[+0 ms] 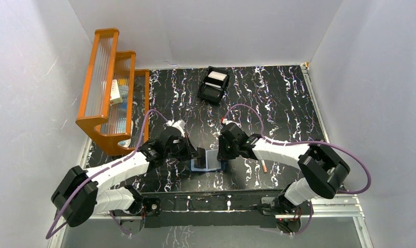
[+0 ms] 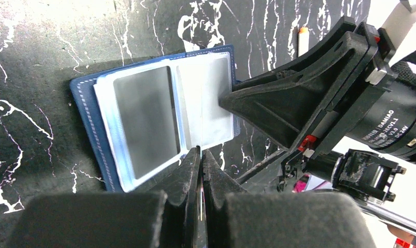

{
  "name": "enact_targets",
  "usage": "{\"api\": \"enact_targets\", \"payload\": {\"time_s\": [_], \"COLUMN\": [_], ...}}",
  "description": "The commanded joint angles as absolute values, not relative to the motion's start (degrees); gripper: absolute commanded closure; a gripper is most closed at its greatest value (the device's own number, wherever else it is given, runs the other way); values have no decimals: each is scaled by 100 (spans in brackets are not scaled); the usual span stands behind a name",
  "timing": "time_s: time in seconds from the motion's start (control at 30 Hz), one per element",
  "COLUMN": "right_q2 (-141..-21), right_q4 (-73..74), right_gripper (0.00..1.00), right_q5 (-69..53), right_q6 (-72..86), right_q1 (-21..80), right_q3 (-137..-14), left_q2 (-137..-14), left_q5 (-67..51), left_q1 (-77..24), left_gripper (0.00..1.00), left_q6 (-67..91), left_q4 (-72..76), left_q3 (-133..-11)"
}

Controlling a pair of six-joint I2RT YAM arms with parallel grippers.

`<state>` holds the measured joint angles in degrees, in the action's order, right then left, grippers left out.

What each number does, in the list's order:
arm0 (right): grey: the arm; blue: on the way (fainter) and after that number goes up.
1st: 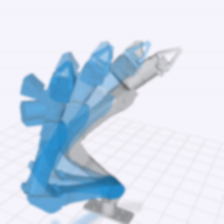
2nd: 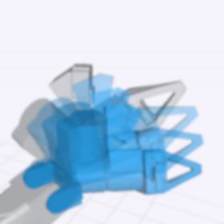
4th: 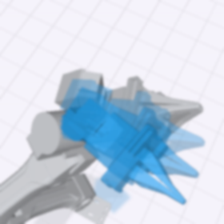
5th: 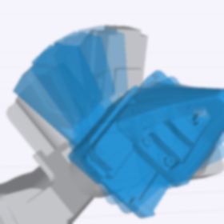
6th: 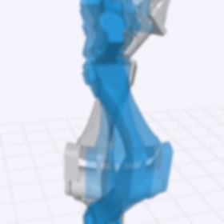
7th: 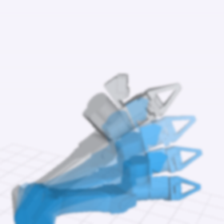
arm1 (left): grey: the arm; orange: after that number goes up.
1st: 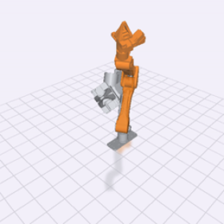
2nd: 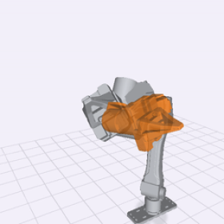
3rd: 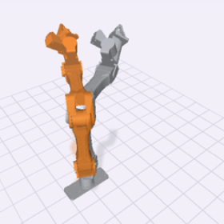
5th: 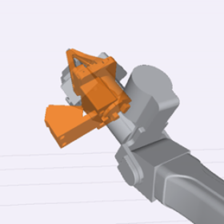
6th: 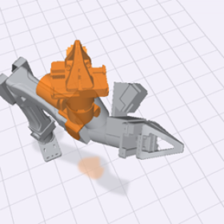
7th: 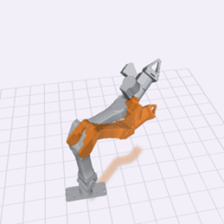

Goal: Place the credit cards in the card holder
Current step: Insert the credit card into the card holder.

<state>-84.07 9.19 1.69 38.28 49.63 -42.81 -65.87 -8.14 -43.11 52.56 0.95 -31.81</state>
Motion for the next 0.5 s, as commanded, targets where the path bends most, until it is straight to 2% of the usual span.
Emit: {"api": "enact_targets", "payload": {"time_s": [0.0, 0.2, 0.47], "right_q2": [-8399, -8455, -8342], "right_q4": [913, 615, 337], "right_gripper": [75, 83, 86], "right_q5": [528, 370, 316], "right_q6": [3738, 3837, 3934], "right_q1": [4996, 5001, 5001], "right_q3": [-4266, -4093, -3820], "left_q2": [-6768, -7029, -7243], "left_q5": [-974, -1253, -1325], "left_q1": [-4298, -4125, -4012], "left_gripper": [100, 100, 100], "left_q6": [5134, 5305, 5575], "left_q4": [403, 845, 1113], "left_q3": [-3134, -2932, -2819]}}
